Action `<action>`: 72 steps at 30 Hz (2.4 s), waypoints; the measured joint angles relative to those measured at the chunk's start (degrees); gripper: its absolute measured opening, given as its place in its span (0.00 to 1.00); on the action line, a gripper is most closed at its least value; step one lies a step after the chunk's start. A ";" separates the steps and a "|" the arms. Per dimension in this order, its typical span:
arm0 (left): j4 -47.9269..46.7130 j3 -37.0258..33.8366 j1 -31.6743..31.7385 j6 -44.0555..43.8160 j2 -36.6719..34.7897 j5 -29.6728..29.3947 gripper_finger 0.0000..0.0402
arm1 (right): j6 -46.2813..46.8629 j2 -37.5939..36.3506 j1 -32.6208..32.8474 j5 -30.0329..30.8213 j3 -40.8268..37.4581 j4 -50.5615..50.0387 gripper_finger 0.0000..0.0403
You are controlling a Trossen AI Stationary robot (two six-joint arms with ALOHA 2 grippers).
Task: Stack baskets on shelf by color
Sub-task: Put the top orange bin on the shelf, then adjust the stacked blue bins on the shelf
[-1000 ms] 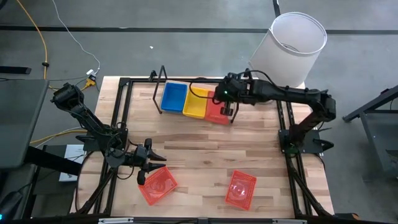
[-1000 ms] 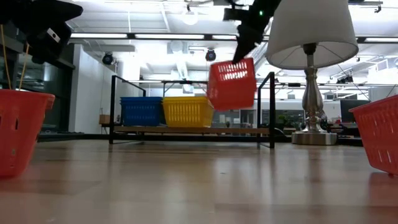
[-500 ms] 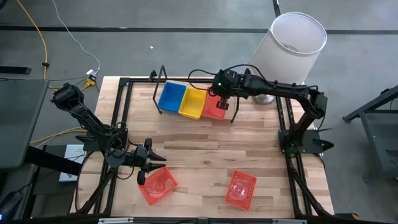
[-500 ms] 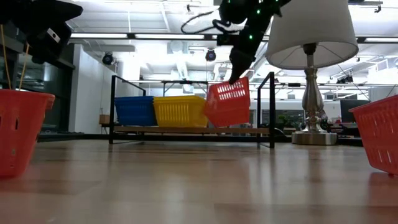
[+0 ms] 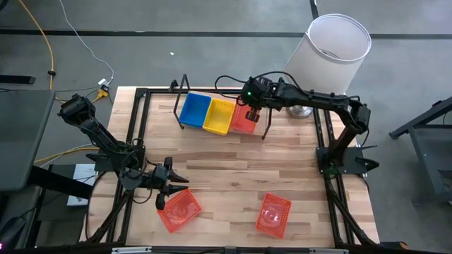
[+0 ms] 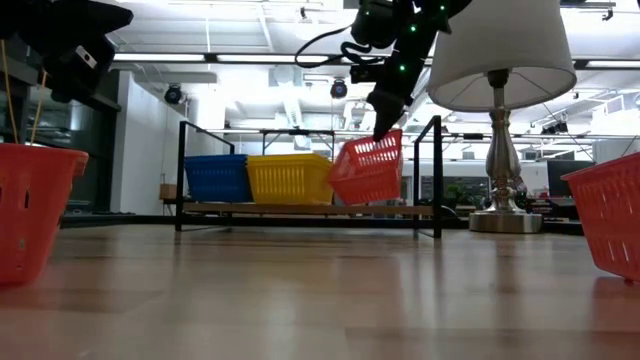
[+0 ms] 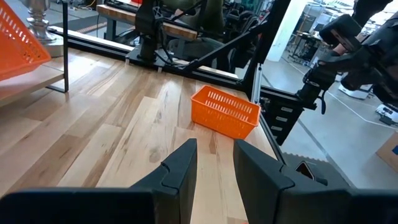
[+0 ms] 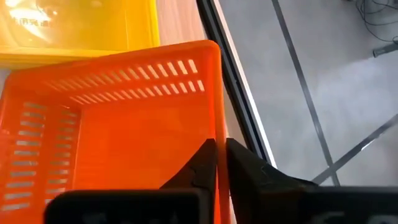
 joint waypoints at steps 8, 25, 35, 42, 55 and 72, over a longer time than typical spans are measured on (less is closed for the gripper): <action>-0.01 0.00 0.00 0.00 0.00 -0.04 0.24 | 0.84 0.00 0.28 3.76 0.00 0.00 0.23; 0.28 0.00 2.00 1.42 0.02 -4.43 0.24 | 3.93 -3.96 11.32 -15.98 4.61 -6.98 0.26; -36.22 16.83 27.14 4.30 -0.08 16.13 0.05 | 9.82 -11.47 24.43 -16.87 -2.45 -8.03 0.02; -64.11 35.57 42.83 14.84 1.31 12.03 0.01 | 24.60 -24.67 35.83 -9.83 -25.83 9.03 0.01; -79.40 49.73 64.07 25.44 21.84 20.90 0.00 | 33.70 -29.79 48.43 6.00 -35.76 19.10 0.00; -77.28 53.22 66.20 32.74 31.47 24.59 0.00 | 32.37 -29.79 48.68 7.46 -35.76 18.99 0.00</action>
